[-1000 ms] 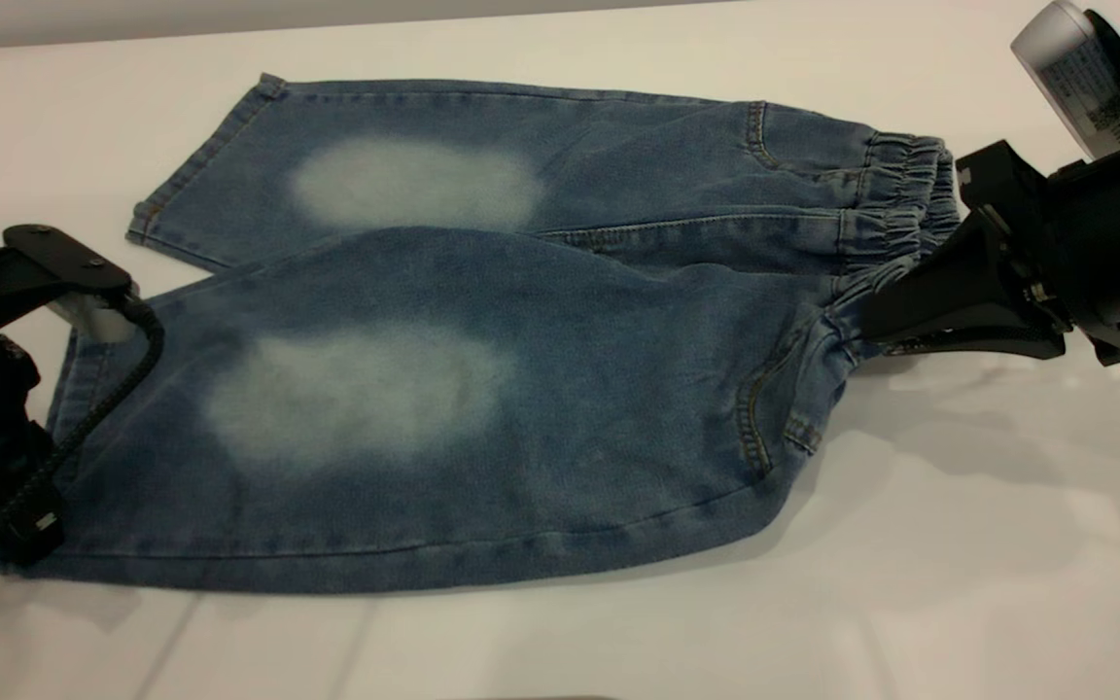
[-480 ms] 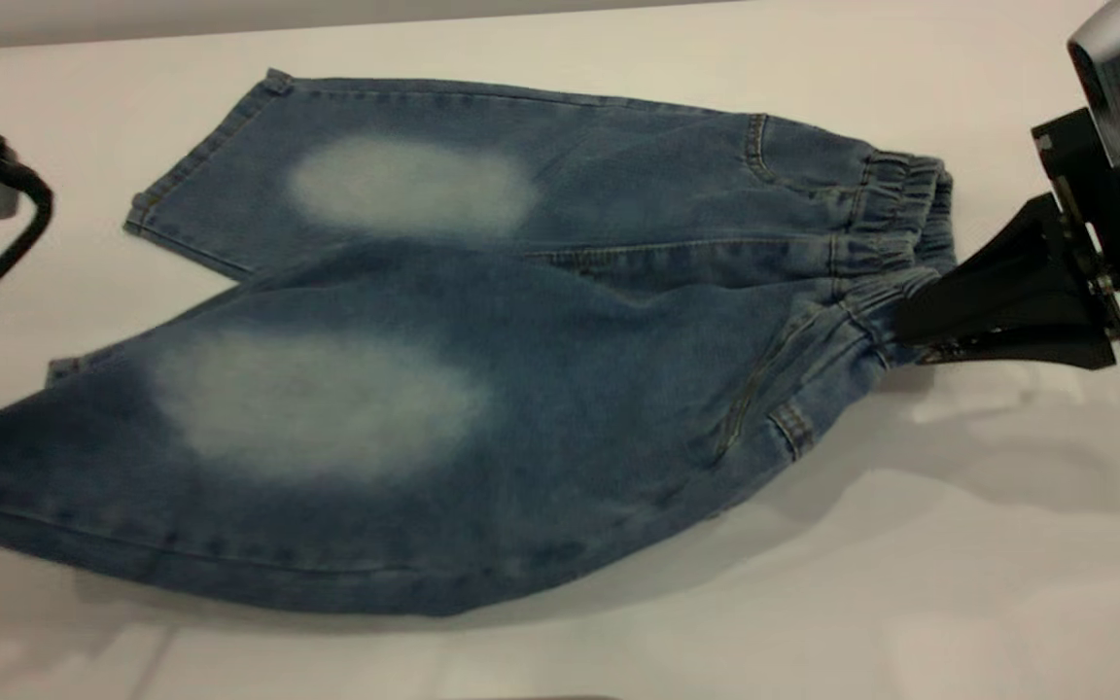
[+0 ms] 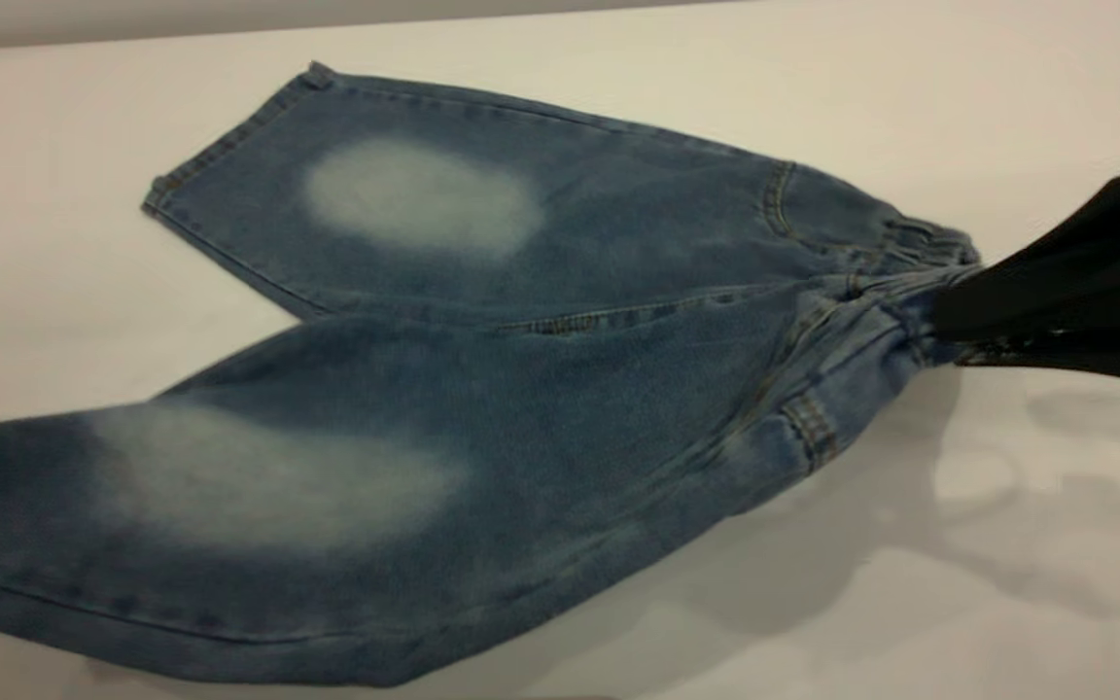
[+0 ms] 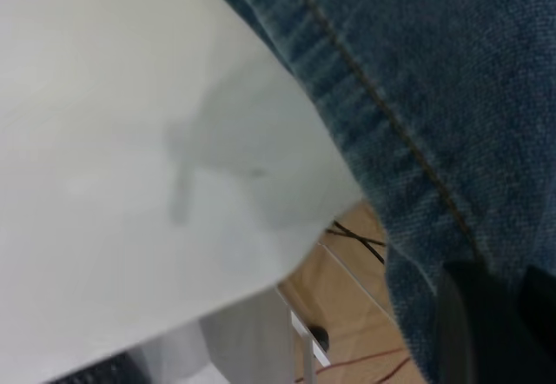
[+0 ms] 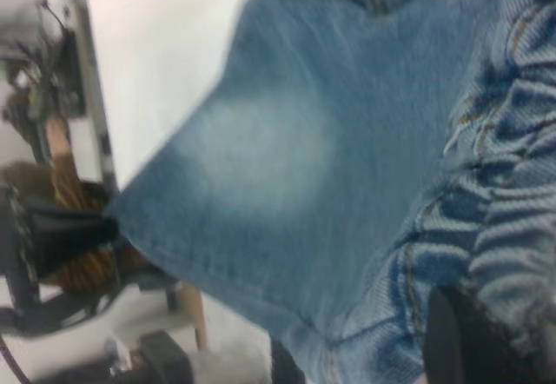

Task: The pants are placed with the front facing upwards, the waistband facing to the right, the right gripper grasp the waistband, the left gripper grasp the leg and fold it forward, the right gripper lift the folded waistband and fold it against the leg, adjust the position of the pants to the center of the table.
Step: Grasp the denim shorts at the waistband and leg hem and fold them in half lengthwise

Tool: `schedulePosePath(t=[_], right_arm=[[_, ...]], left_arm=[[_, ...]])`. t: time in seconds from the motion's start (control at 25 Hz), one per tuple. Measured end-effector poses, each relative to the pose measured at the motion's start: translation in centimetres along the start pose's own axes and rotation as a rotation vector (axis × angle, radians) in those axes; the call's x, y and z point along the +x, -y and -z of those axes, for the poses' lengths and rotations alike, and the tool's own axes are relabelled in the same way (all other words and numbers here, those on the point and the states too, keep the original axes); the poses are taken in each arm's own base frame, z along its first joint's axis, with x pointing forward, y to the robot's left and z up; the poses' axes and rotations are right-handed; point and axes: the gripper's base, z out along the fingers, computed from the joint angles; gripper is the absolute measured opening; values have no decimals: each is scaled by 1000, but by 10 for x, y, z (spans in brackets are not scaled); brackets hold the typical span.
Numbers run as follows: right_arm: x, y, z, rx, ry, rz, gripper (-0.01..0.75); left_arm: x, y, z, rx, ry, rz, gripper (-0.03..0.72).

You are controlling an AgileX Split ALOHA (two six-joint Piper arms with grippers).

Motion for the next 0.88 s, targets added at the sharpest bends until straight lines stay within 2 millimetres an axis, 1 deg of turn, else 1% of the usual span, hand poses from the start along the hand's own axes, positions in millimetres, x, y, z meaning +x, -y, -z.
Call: schedulePosePath(t=[0.08, 0.16, 0.28, 0.36, 0.52, 0.64, 0.76, 0.88], right_arm=[[9, -7, 6, -7, 23, -6, 51], [13, -13, 10, -15, 41, -15, 51], [13, -23, 16, -34, 81, -32, 51], [10, -29, 19, -50, 128, -43, 51], [1, -30, 21, -22, 185, -99, 51], [-12, -34, 22, -14, 215, -131, 51], [-23, -37, 23, -4, 248, -171, 51], [-31, -34, 25, 44, 291, -251, 51]], left_arm=[[4, 1, 8, -4, 15, 3, 43], [7, 2, 17, -13, 41, 4, 43], [9, 3, 29, -30, 92, 4, 43], [5, 1, 37, -48, 152, 21, 43], [-21, -8, 56, -97, 342, 87, 43], [-44, -15, 60, -116, 417, 94, 43], [-67, -22, 51, -117, 427, 97, 43], [-96, -31, 35, -120, 444, 96, 43]])
